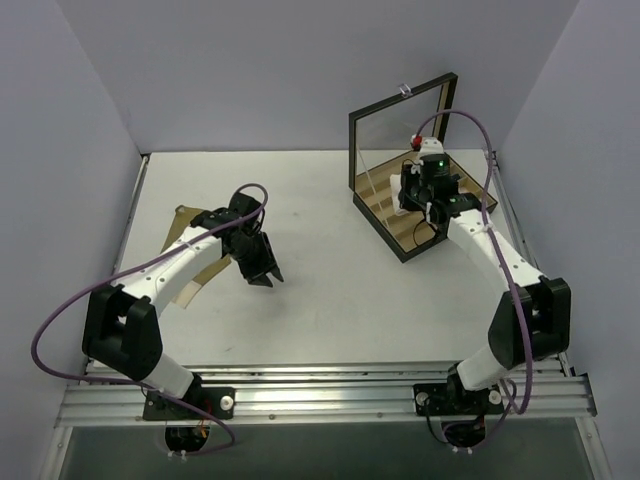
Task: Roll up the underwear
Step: Place the rolled underwear into the container
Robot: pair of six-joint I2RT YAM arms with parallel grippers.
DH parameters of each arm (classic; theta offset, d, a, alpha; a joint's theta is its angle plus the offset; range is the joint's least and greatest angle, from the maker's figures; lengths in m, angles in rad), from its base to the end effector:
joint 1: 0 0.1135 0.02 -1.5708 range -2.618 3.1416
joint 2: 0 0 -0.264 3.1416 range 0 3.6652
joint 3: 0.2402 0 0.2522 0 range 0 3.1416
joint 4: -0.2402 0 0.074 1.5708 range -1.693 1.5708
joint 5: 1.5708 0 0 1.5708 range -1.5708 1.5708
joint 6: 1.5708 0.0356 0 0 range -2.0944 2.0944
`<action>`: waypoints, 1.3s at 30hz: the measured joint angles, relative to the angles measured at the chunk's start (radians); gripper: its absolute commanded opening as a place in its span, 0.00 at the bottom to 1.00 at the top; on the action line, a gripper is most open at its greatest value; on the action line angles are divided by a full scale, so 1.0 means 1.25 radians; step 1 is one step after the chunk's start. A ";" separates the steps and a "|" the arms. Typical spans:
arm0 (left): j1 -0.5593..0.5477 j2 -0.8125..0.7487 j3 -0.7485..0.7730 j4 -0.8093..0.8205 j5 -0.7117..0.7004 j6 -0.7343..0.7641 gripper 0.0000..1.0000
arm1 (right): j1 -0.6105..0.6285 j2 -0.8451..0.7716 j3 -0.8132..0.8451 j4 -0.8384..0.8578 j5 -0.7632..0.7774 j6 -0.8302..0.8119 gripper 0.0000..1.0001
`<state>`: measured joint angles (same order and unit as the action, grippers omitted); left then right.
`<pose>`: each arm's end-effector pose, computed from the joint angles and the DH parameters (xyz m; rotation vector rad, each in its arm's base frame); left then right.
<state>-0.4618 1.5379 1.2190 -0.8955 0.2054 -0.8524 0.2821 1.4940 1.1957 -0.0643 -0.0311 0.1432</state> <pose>0.2660 -0.1405 0.2555 -0.5155 2.8865 -0.5618 0.3397 0.0996 0.3232 -0.1558 1.9397 0.3130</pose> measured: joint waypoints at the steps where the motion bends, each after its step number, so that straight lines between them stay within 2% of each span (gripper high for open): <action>1: 0.000 -0.001 -0.009 0.001 0.003 0.000 0.41 | -0.027 0.032 0.025 0.000 0.000 -0.007 0.00; 4: 0.000 -0.006 -0.031 0.001 0.007 0.000 0.41 | -0.083 0.111 0.062 -0.001 0.002 0.000 0.00; 7: 0.000 -0.011 -0.034 0.002 0.008 0.001 0.41 | -0.099 0.169 0.071 -0.024 0.051 0.060 0.00; 14: 0.000 -0.001 -0.031 0.000 0.007 0.010 0.41 | -0.016 0.268 0.102 -0.085 0.250 0.268 0.00; 18: 0.000 0.012 -0.022 -0.003 0.006 0.022 0.41 | 0.018 0.285 0.103 -0.118 0.316 0.364 0.00; 26: 0.000 0.013 -0.009 -0.019 -0.002 0.043 0.40 | 0.005 0.295 0.117 -0.209 0.449 0.529 0.00; 39: 0.000 0.013 -0.002 -0.033 -0.016 0.057 0.40 | -0.006 0.311 0.117 -0.287 0.502 0.622 0.00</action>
<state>-0.4622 1.5543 1.2171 -0.9367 0.1860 -0.7811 0.2749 1.8828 1.3426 -0.4236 0.5964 0.9203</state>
